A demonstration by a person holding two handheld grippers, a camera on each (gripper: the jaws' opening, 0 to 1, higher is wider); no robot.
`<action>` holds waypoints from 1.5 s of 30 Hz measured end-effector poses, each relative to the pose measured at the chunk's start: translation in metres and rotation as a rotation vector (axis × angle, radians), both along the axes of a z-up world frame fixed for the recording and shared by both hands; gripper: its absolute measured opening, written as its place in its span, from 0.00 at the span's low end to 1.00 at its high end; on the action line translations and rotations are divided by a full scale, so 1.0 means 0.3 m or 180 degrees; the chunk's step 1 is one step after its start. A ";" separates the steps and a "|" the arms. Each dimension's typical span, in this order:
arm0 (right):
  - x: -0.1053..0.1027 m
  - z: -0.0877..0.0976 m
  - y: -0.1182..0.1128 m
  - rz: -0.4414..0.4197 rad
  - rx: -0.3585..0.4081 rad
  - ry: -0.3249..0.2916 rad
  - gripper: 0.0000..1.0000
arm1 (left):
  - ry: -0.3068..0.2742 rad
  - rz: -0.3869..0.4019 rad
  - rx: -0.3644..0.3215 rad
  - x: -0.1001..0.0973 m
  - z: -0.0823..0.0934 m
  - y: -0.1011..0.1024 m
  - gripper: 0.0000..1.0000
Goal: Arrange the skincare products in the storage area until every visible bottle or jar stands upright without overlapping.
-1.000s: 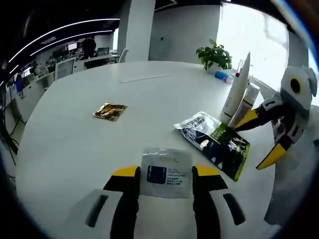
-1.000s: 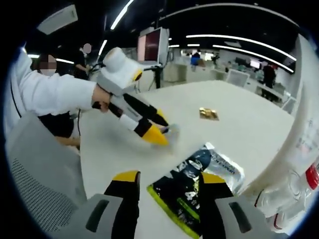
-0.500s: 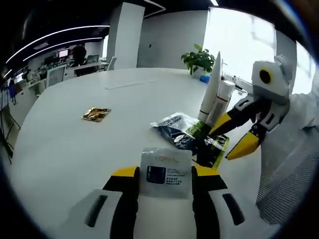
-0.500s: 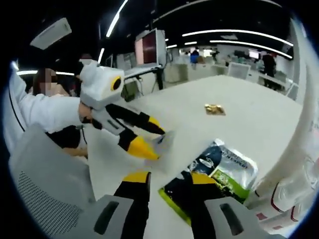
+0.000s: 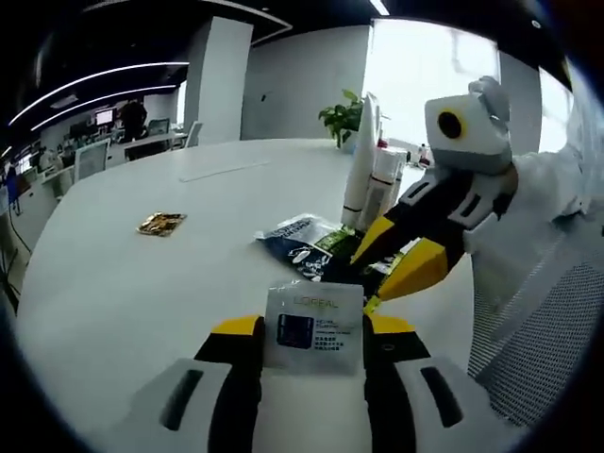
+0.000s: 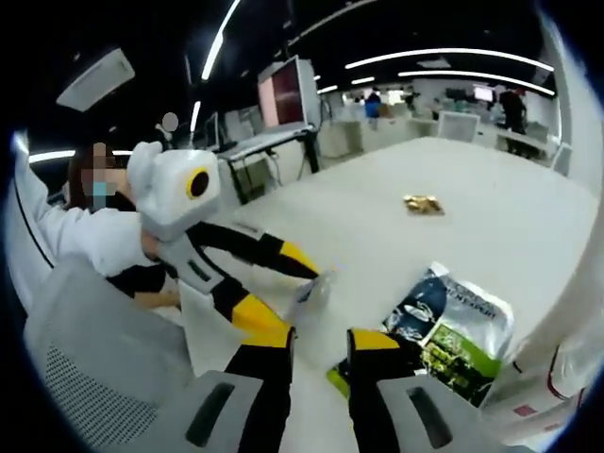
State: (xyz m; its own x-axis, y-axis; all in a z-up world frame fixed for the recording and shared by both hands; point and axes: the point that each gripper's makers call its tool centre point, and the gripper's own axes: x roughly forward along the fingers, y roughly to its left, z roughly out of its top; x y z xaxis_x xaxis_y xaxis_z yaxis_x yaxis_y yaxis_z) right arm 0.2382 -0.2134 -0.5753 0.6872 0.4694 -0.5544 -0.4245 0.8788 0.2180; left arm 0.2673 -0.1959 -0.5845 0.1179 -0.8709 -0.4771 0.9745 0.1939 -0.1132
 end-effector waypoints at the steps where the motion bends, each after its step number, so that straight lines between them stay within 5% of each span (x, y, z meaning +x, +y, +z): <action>1: 0.002 0.000 0.003 -0.0009 0.0018 0.0008 0.21 | -0.0020 -0.0022 -0.0012 -0.005 0.004 -0.002 0.43; 18: -0.017 -0.004 0.038 0.0042 0.0160 0.0063 0.07 | -0.0324 -0.0380 -0.0171 -0.080 0.045 -0.036 0.42; 26: -0.012 0.018 0.033 0.0053 0.0142 -0.0015 0.00 | -0.0519 -0.0463 -0.0029 -0.080 0.049 -0.029 0.40; 45: -0.011 0.077 0.000 0.0146 0.0112 -0.0207 0.00 | -0.0267 -0.0441 0.0124 -0.068 0.054 0.016 0.40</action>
State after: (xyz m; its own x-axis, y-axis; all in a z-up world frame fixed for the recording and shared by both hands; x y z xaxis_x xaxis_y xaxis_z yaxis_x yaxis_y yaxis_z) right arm 0.2349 -0.2135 -0.5521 0.6987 0.5195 -0.4918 -0.4783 0.8505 0.2189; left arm 0.2471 -0.1913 -0.5683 0.0388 -0.8626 -0.5043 0.9979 0.0597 -0.0255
